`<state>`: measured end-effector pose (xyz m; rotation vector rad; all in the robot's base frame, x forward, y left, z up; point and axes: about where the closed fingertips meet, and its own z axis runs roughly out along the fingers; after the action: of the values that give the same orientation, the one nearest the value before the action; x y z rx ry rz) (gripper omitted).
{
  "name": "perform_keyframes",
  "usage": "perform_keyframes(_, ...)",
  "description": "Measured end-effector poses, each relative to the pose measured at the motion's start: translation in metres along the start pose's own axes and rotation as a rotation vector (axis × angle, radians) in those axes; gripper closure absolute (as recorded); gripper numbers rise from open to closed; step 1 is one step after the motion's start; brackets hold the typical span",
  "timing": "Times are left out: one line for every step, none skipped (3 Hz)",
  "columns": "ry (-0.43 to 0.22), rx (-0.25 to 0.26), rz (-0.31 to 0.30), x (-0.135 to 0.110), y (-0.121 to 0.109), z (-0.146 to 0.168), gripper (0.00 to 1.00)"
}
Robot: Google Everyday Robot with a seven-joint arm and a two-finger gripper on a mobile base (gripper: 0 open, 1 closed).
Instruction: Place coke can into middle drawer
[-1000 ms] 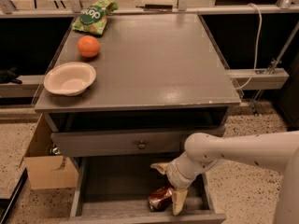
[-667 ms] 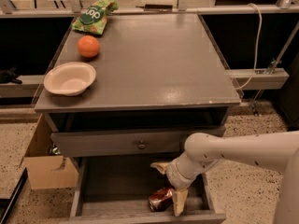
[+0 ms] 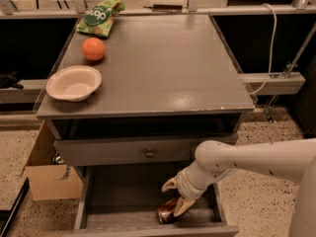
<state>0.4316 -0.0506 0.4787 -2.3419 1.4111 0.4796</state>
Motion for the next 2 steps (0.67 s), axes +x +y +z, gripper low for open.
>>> perform_keyframes(0.000,0.000,0.000,0.0000,0.0000,0.0000,0.69)
perform_keyframes(0.000,0.000,0.000,0.0000,0.0000,0.0000,0.92)
